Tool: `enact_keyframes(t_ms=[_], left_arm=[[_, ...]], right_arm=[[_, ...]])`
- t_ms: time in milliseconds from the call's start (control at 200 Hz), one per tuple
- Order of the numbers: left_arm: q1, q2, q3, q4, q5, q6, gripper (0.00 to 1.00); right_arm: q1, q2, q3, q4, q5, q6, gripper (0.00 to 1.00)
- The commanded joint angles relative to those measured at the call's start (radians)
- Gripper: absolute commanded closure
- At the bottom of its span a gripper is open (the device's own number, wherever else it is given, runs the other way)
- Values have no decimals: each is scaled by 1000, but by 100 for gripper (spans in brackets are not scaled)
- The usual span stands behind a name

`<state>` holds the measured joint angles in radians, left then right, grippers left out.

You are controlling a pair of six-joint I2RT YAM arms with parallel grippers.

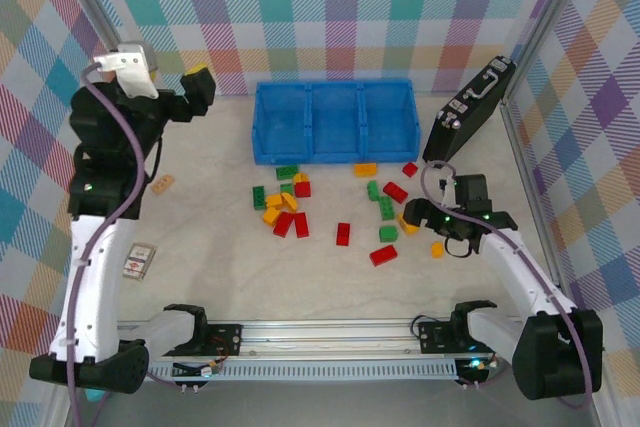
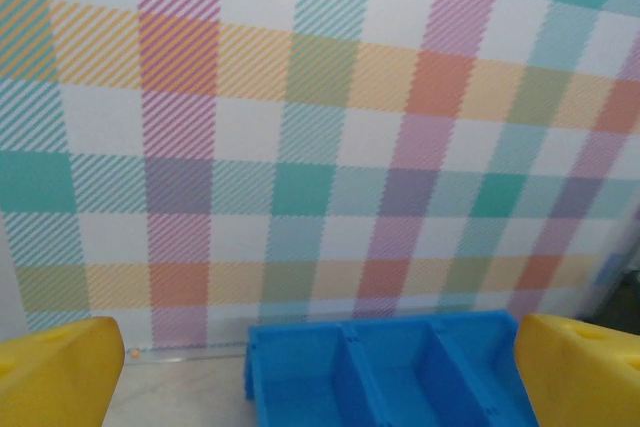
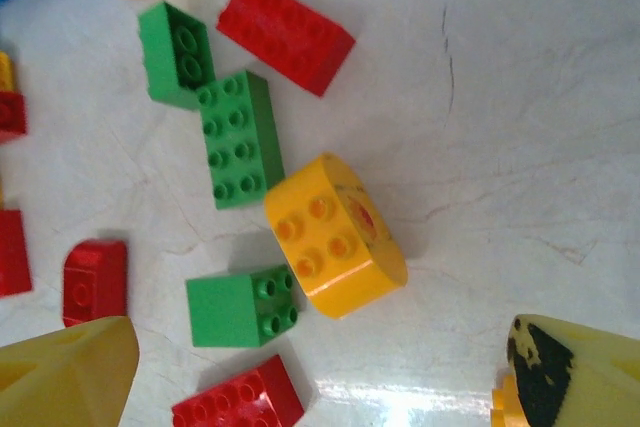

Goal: Sort the legos into containers by color

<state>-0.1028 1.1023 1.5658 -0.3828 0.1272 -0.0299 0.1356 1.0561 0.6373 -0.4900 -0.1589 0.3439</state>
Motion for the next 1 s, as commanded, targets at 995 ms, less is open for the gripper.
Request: enact_keyframes(t_ms=[995], left_arm=[[-4, -67, -10, -389, 183, 27, 0]], right_arm=[[258, 506, 300, -134, 327, 42, 40]])
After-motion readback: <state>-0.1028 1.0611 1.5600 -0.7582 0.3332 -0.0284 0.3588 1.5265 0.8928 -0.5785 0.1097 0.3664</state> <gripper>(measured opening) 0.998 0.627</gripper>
